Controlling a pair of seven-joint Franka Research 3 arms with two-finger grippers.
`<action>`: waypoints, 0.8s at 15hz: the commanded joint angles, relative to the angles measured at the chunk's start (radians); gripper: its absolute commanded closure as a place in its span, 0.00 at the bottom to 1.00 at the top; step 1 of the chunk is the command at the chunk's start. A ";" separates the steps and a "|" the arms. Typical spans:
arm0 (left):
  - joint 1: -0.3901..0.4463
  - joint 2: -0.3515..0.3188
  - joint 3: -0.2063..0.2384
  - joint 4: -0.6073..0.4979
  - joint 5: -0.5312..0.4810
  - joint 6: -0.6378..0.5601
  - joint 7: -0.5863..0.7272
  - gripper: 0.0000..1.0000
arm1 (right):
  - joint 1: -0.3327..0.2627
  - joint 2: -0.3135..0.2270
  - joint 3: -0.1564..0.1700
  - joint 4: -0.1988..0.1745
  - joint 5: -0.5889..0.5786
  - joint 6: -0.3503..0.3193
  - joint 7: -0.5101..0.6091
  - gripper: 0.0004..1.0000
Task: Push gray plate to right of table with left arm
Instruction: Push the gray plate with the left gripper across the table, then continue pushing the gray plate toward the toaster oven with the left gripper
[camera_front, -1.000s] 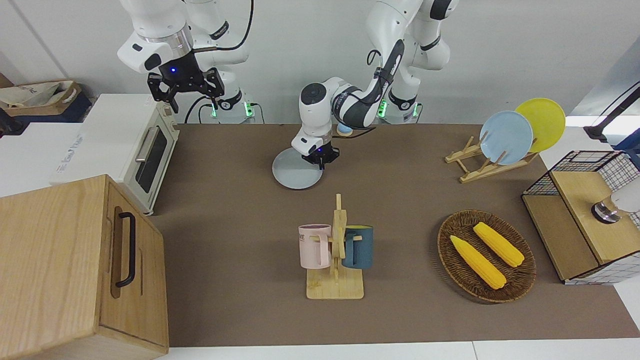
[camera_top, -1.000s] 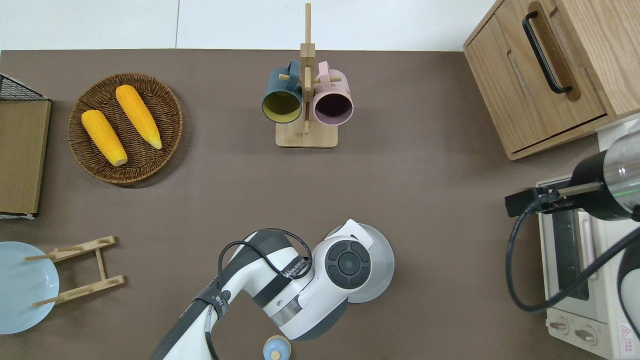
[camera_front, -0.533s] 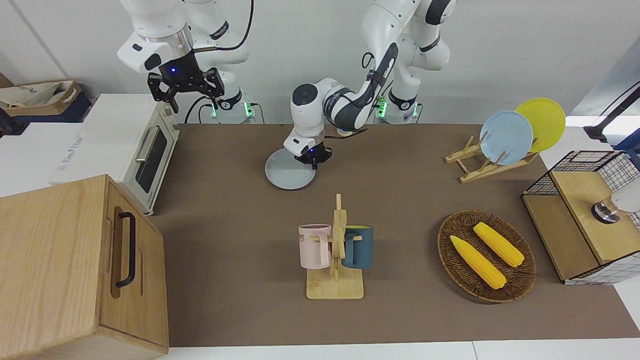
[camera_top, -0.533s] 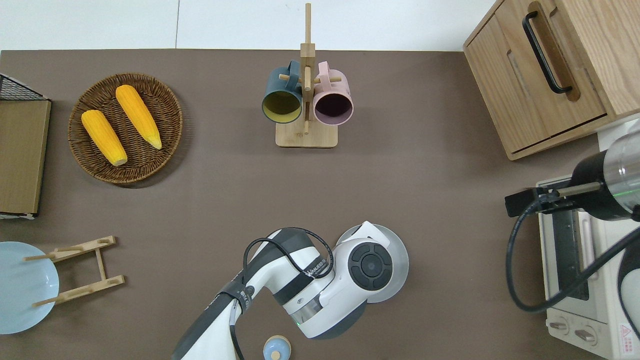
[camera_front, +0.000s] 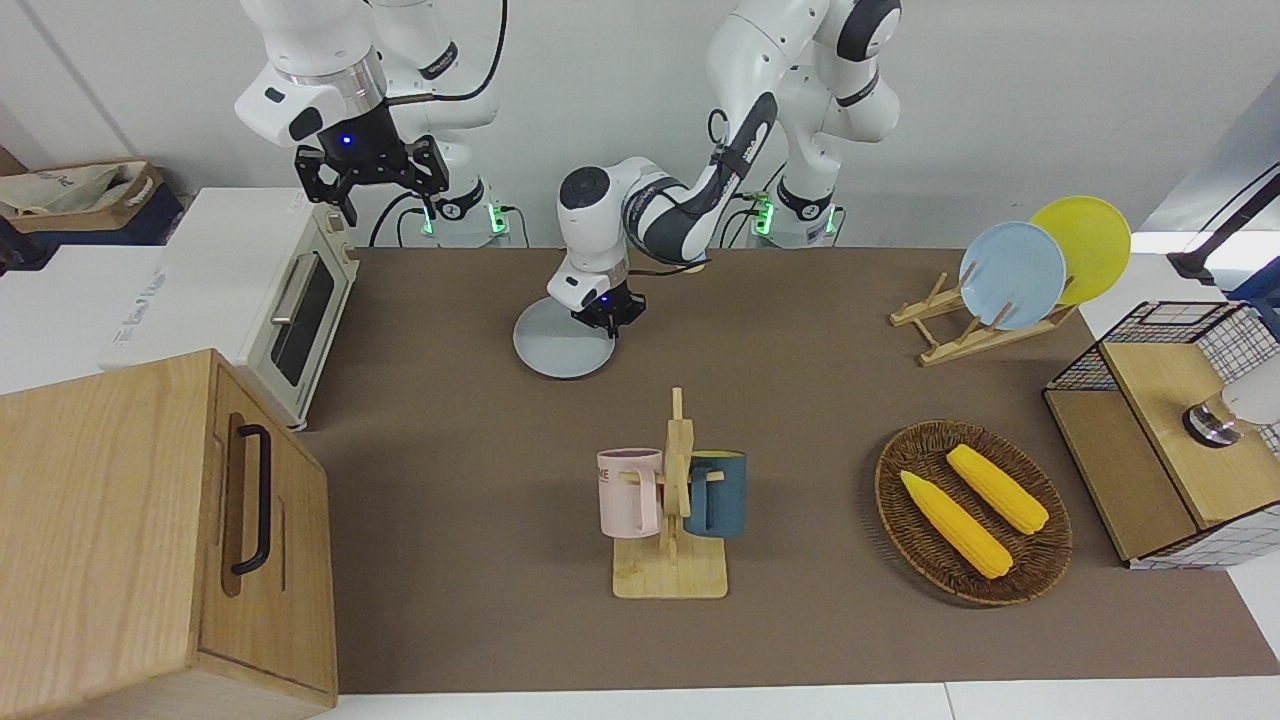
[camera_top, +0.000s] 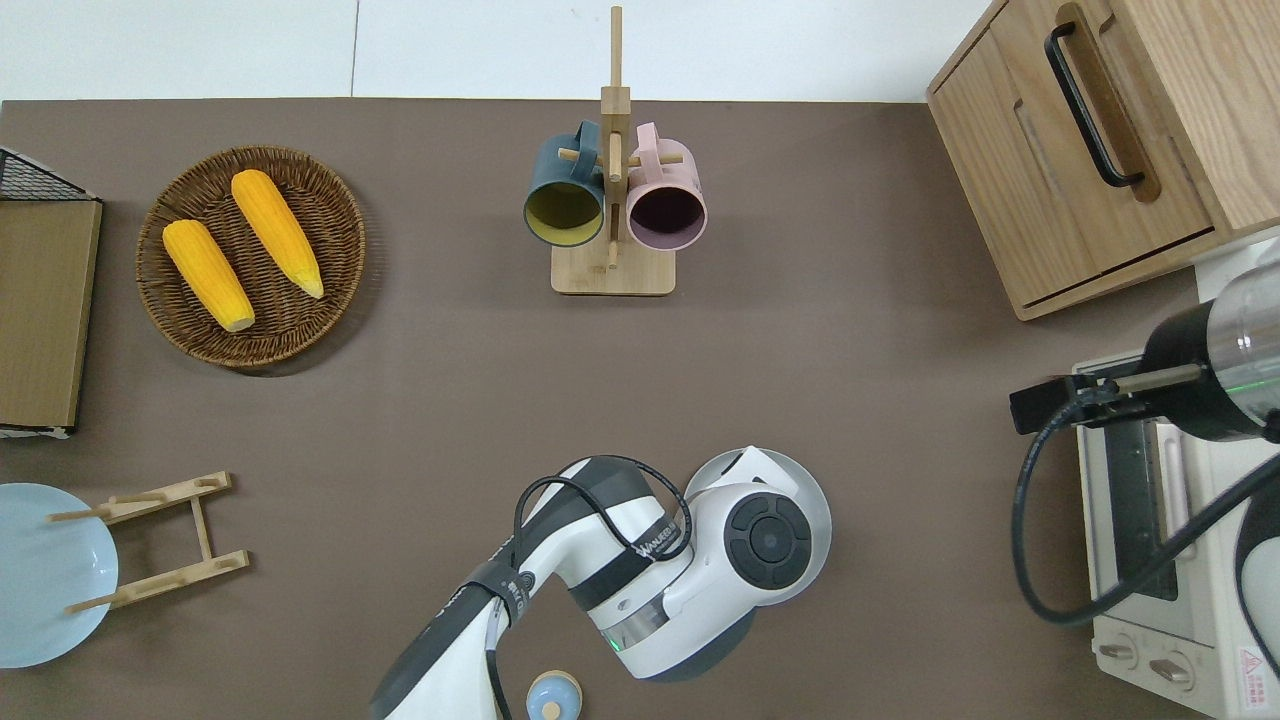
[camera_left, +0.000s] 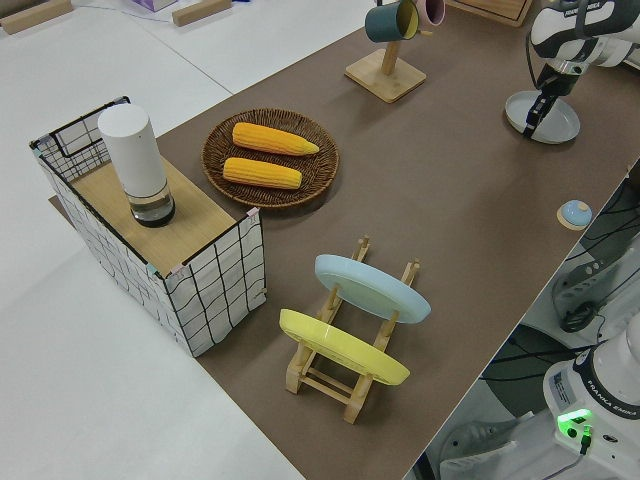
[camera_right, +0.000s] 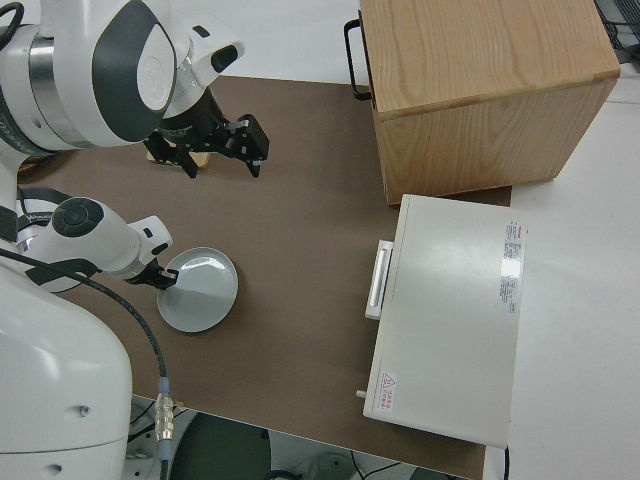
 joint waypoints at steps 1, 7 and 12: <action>-0.051 0.104 0.006 0.092 0.032 -0.009 -0.061 1.00 | -0.020 -0.006 0.015 0.004 0.010 -0.012 0.000 0.02; -0.094 0.175 0.011 0.209 0.036 -0.031 -0.106 1.00 | -0.020 -0.006 0.015 0.004 0.010 -0.012 0.000 0.02; -0.117 0.218 0.015 0.266 0.061 -0.035 -0.137 1.00 | -0.020 -0.006 0.015 0.004 0.010 -0.014 0.001 0.02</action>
